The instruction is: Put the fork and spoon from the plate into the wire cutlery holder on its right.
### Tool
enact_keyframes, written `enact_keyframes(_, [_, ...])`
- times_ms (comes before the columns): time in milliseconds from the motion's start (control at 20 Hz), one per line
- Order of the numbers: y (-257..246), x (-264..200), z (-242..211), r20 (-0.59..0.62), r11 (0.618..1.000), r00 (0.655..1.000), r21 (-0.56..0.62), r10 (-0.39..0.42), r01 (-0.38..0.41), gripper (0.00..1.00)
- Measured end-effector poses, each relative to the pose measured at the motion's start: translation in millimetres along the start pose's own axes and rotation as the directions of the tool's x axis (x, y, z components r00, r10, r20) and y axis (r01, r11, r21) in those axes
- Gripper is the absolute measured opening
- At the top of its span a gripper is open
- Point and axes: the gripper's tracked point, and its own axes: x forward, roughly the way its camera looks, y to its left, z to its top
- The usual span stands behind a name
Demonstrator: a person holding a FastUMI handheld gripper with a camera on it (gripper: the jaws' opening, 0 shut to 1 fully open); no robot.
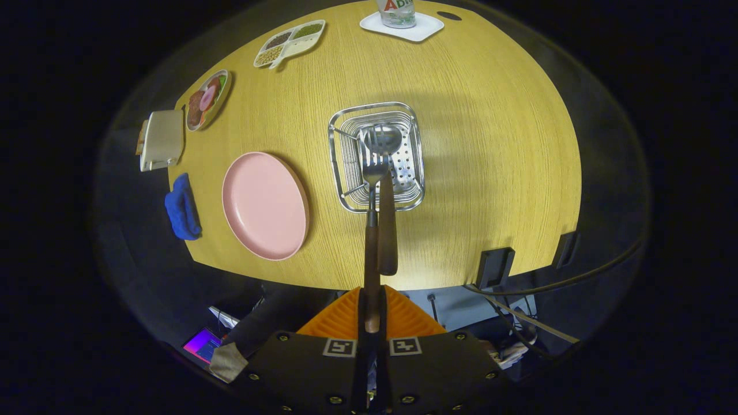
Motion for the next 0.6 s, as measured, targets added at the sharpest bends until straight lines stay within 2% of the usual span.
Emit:
enact_keyframes(450, [4.0,-12.3,5.1,0.061,1.000,0.998,0.000,0.009,-0.009,0.15])
enact_keyframes(500, [4.9,-12.8,6.0,0.067,1.000,0.998,-0.002,0.009,-0.009,0.22])
enact_keyframes(600, [7.5,-14.3,3.9,0.073,1.000,0.997,-0.003,0.015,-0.015,0.26])
